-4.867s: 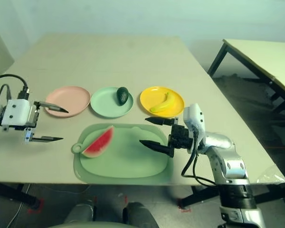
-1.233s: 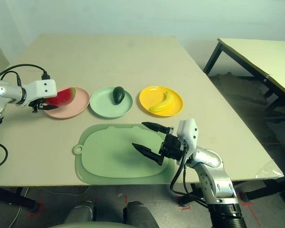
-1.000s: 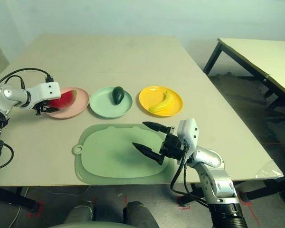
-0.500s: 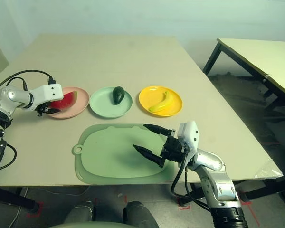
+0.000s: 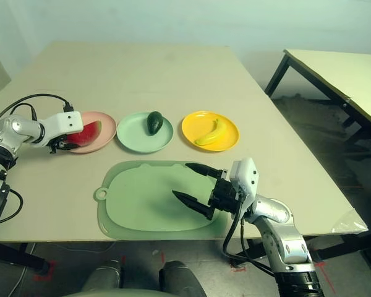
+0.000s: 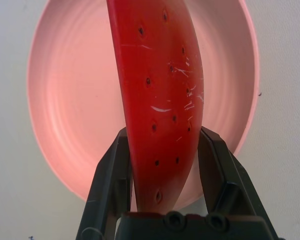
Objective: Place the fruits into color-matched plates.
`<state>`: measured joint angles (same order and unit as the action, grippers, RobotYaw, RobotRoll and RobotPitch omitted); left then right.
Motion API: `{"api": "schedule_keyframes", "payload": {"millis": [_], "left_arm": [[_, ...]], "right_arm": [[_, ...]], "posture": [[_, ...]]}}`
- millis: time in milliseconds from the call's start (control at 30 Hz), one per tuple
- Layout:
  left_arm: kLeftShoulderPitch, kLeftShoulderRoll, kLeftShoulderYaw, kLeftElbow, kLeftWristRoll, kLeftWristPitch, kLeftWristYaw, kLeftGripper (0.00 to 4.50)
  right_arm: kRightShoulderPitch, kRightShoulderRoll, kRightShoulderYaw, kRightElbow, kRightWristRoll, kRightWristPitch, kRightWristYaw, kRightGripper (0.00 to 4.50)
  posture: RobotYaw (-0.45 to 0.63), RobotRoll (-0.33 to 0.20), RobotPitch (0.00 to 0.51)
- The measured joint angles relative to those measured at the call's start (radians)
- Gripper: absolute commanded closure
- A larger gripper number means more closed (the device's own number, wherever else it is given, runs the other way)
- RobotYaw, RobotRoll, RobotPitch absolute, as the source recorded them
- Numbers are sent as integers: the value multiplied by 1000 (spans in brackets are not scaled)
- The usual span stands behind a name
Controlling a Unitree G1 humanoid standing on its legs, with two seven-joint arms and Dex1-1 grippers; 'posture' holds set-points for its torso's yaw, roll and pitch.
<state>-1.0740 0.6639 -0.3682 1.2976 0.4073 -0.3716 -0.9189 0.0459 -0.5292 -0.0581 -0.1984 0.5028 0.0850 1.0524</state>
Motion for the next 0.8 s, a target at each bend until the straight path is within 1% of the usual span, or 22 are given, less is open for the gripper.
{"api": "schedule_keyframes", "payload": {"millis": [200, 233, 300, 333, 400, 433, 800], "left_arm": [[4, -6, 0, 0, 1, 0, 6, 2592], [6, -7, 0, 0, 1, 0, 8, 1854], [7, -8, 0, 0, 3, 0, 13, 1285], [7, -10, 0, 0, 3, 0, 17, 851], [6, -10, 1, -1, 2, 0, 21, 184], [5, -10, 2, -1, 2, 0, 25, 68], [-2, -11, 2, -1, 4, 0, 32, 68]], "right_arm": [[17, 0, 0, -31, 1, 11, -7, 0], [18, 0, 0, -32, 1, 14, -8, 0], [19, 0, 0, -32, 1, 17, -10, 0], [19, -1, 0, -32, 1, 18, -10, 0], [20, -1, 0, -33, 1, 18, -12, 0], [20, -1, 0, -33, 1, 18, -13, 0], [28, 3, 15, -38, 1, 18, -27, 0]], "posture": [[-65, 0, 80], [-65, 0, 80], [-67, 0, 79], [-67, 0, 79], [-67, 0, 79], [-68, 0, 77], [-66, 0, 70]]}}
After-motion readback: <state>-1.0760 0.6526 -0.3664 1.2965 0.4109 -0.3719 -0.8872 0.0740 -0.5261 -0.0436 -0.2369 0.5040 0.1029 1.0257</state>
